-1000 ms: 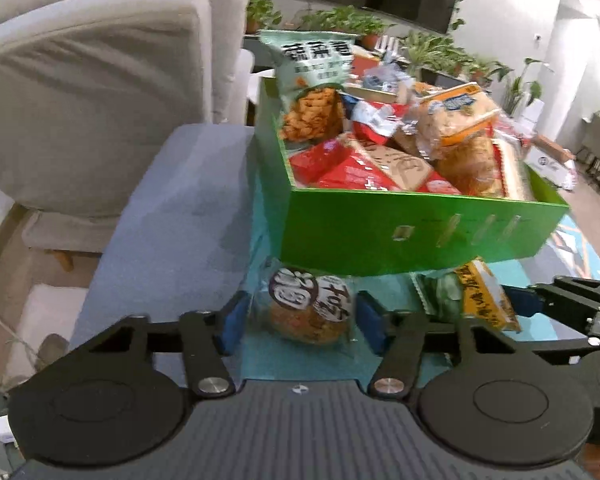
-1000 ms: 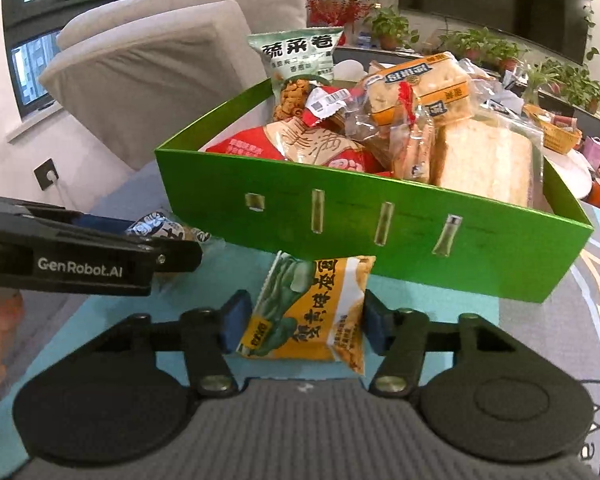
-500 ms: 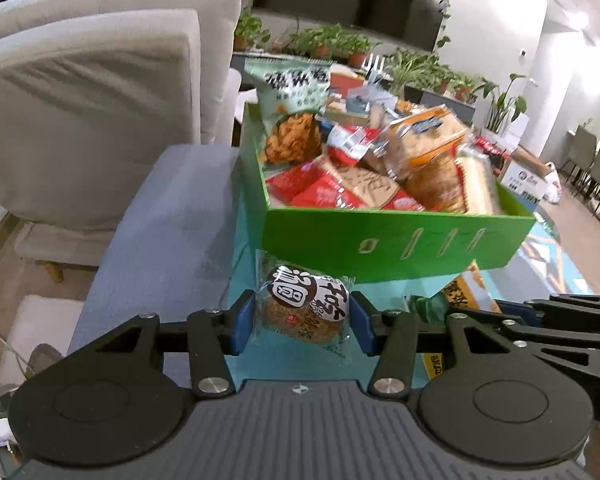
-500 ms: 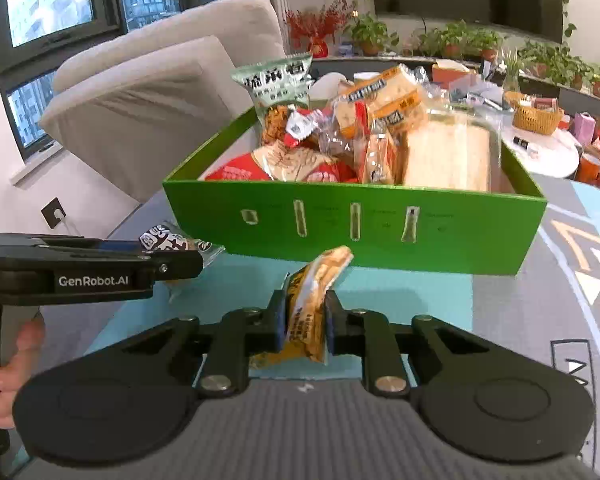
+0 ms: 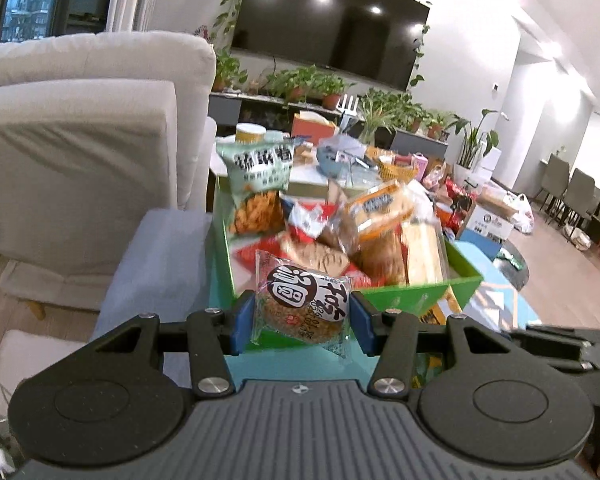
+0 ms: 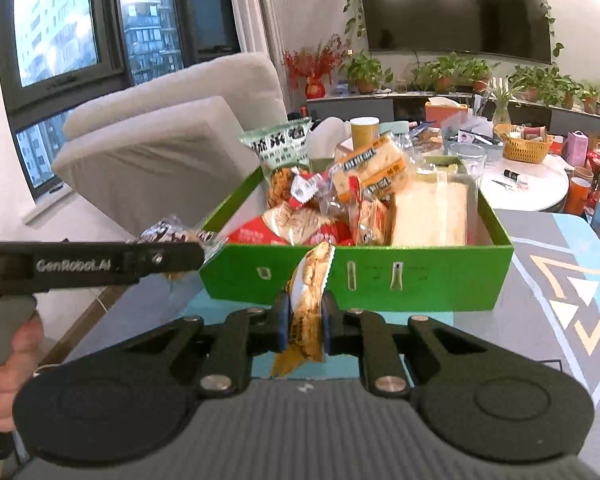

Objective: Organize snacks
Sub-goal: 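Lift both held packs and carry them over the green box, then open both grippers to drop the two packs into the green box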

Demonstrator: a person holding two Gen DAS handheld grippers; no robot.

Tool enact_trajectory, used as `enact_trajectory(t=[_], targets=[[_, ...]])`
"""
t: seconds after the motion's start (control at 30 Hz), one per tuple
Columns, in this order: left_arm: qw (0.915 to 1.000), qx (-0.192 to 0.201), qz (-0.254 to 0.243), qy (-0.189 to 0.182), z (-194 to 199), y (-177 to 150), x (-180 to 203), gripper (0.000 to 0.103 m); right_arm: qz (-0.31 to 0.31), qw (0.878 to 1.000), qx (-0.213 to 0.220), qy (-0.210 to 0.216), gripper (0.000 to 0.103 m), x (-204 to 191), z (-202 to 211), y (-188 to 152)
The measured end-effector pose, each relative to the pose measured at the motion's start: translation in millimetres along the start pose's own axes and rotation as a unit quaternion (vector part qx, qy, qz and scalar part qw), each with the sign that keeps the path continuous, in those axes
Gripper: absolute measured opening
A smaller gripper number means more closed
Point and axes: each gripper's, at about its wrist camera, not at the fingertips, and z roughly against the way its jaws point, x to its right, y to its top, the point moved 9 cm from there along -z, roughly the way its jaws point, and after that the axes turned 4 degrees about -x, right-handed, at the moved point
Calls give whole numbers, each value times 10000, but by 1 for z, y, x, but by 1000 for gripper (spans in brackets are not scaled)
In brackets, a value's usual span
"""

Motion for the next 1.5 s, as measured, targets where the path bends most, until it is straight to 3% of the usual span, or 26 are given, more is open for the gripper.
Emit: enact_trajectory(t=[0.3,0.6,0.97,1.5], targets=[[9993,-52,377,-52,-36,33,-12,47,-389,9985,380,15,36,9,11,27],[9967,-217,779,-22,-67,44,-22,47,-472,9961,739,0,36,13,8,61],[9956,-459,808,78,-96,38,-27,48,-874,9947,452,307,36,24,-32,78],[9950,-595,793,76,-119,46,-28,52,-808,9966,72,160,36,27,-66,67]])
